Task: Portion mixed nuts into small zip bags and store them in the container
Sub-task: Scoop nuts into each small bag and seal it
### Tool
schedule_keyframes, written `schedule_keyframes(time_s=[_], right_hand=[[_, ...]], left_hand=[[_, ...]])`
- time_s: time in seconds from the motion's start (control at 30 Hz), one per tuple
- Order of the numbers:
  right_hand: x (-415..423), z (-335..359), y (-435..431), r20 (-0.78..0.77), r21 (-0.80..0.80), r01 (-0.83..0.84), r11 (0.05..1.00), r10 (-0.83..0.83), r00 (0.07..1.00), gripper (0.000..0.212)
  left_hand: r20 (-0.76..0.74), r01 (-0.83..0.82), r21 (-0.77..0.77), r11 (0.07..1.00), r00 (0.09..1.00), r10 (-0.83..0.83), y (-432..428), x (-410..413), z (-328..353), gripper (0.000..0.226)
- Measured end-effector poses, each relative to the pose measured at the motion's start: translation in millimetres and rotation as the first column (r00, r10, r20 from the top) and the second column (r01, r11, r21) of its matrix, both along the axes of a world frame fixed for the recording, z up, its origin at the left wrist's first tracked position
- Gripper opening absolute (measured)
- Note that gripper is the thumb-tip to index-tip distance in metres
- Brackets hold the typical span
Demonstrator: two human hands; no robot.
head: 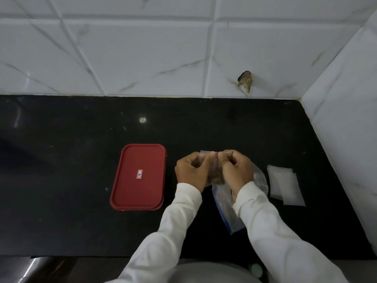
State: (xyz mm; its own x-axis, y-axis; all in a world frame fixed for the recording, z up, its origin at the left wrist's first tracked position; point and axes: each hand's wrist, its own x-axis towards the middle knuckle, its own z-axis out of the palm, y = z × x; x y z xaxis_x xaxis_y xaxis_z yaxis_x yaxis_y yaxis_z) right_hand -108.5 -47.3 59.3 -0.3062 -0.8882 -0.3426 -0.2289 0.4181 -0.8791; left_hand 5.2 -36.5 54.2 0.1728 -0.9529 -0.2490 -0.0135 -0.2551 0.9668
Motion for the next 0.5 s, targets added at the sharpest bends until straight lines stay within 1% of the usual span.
schedule_keyframes(time_s=[0.1,0.2,0.27,0.3,0.33,0.4,0.43,0.47,0.5], right_hand=[[-4.5,3.9,-4.6,0.129,0.044,0.01,0.999,-0.016,0.992,0.009],[-6.8,3.8,-5.7,0.168,0.074,-0.065,0.995,0.051,0.984,0.012],[-5.8,2.9,-9.4,0.187,0.081,-0.036,0.996,0.021,0.982,0.013],[-5.4,3.0,-12.6,0.203,0.086,-0.002,0.996,-0.015,0.979,0.013],[-4.7,2.5,-16.7,0.22,0.097,0.036,0.995,-0.056,0.974,0.013],[-4.2,2.7,-25.3,0.234,0.127,0.084,0.988,-0.112,0.966,0.013],[-3.8,2.5,-29.9,0.221,0.135,0.087,0.987,-0.116,0.968,0.014],[-3.9,2.1,-34.6,0.192,0.128,0.071,0.989,-0.095,0.977,0.015],[-4.4,0.4,-39.7,0.157,0.106,0.032,0.994,-0.049,0.986,0.016]], left_hand=[[-0.074,-0.006,0.071,0.997,0.997,0.011,-5.6,7.9,-3.4,0.014],[-0.158,-0.079,0.098,0.992,0.983,0.094,-12.4,12.6,-4.3,0.016],[-0.154,-0.116,0.102,0.988,0.979,0.131,-16.4,10.9,-4.6,0.016],[-0.15,-0.107,0.096,0.99,0.981,0.121,-18.1,9.8,-4.1,0.017],[-0.148,-0.081,0.089,0.993,0.984,0.094,-20.0,9.7,-4.5,0.018],[-0.097,0.022,0.073,0.997,0.995,-0.015,-25.6,12.4,-10.9,0.019],[-0.056,0.071,0.067,0.995,0.996,-0.067,-28.1,14.0,-14.5,0.018],[-0.027,0.086,0.059,0.995,0.996,-0.085,-31.2,15.0,-19.2,0.016],[0.0,0.068,0.05,0.996,0.998,-0.068,-35.4,15.2,-24.1,0.015]])
